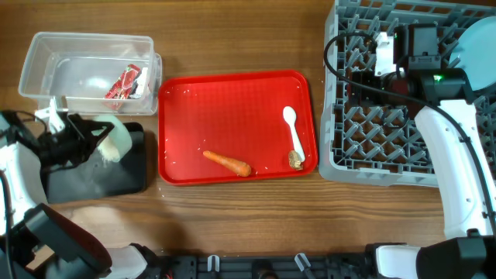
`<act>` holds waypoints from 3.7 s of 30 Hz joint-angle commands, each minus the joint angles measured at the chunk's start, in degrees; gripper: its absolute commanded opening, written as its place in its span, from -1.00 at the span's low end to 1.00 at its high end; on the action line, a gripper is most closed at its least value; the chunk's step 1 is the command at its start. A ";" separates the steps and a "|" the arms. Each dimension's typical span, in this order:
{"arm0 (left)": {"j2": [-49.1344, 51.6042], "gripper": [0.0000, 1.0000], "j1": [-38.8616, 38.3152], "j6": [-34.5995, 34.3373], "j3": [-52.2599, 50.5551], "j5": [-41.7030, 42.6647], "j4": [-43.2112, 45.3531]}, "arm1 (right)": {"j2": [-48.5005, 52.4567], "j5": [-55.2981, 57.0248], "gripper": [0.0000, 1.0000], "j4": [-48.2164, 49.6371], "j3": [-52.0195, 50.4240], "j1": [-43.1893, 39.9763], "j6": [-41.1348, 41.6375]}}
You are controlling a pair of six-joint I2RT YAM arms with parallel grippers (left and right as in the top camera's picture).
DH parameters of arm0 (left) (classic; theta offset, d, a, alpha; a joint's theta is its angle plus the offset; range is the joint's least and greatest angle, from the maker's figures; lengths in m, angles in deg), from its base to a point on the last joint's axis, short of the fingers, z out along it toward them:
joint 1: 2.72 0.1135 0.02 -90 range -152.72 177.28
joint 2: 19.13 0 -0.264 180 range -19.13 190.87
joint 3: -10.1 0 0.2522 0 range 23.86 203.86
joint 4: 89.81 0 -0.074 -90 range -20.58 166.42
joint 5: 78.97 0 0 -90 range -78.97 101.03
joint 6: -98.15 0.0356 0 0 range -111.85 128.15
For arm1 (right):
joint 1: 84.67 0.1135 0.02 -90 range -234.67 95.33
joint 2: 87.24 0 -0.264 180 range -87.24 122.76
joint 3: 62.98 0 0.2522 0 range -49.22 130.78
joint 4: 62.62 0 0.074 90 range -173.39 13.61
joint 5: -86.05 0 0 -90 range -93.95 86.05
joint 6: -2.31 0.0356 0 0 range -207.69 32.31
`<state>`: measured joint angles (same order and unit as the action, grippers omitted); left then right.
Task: Sort waste into correct bins and load items into the dishwasher rack
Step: 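Tip the green bowl over the black tray to pour out the rice, then set the emptied green bowl back on the red tray with the left gripper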
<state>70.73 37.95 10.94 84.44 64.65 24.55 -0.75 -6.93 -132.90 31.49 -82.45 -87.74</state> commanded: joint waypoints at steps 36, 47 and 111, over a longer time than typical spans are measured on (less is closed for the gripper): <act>-0.81 -0.92 14.25 9.07 -17.88 33.77 15.32 | -0.09 -0.90 0.64 -0.11 -0.15 0.17 0.07; -0.83 -0.92 14.25 9.25 -17.88 36.24 15.76 | -0.09 -0.90 0.64 -0.22 -0.15 0.17 0.07; -9.92 -0.92 -36.22 -23.17 -17.79 -3.21 43.06 | -0.09 -0.90 0.64 -0.79 -0.15 0.17 0.15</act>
<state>61.86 10.34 0.82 66.47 77.02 60.68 -0.75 -6.93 -133.62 31.49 -82.45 -87.77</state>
